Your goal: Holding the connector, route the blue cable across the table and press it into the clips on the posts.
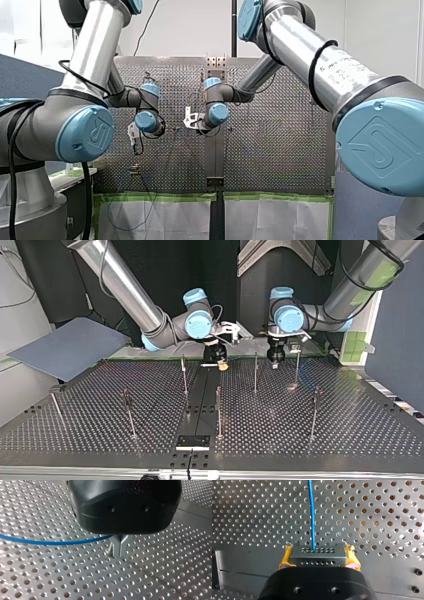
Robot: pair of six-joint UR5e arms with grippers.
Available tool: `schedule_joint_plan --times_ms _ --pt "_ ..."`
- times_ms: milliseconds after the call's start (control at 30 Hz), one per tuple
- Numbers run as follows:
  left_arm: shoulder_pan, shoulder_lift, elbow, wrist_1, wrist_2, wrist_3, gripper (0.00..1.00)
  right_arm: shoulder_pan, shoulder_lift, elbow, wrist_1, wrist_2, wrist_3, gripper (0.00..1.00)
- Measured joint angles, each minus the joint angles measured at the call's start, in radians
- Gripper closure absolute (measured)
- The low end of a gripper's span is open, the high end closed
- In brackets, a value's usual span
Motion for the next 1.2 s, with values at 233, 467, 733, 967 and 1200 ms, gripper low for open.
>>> schedule_joint_plan --times_ms 233,467,733,967,1200 --pt "0.007 -0.053 0.053 0.016 0.014 -0.024 1.00 -0.011 0.001 0.000 -0.005 0.000 0.000 1.00" --pt "0.017 -0.061 0.103 0.006 0.023 -0.031 1.00 -0.026 0.001 0.000 -0.029 0.000 0.000 1.00" --pt "0.023 -0.061 0.133 -0.008 0.028 -0.029 1.00 -0.049 0.001 0.000 -0.068 -0.008 0.000 1.00" --pt "0.024 -0.061 0.136 -0.016 0.030 -0.024 1.00 -0.056 0.002 0.000 -0.071 -0.020 0.000 1.00" --pt "0.022 -0.061 0.137 -0.036 0.026 -0.015 0.91 -0.056 0.002 0.000 -0.072 -0.023 0.000 1.00"
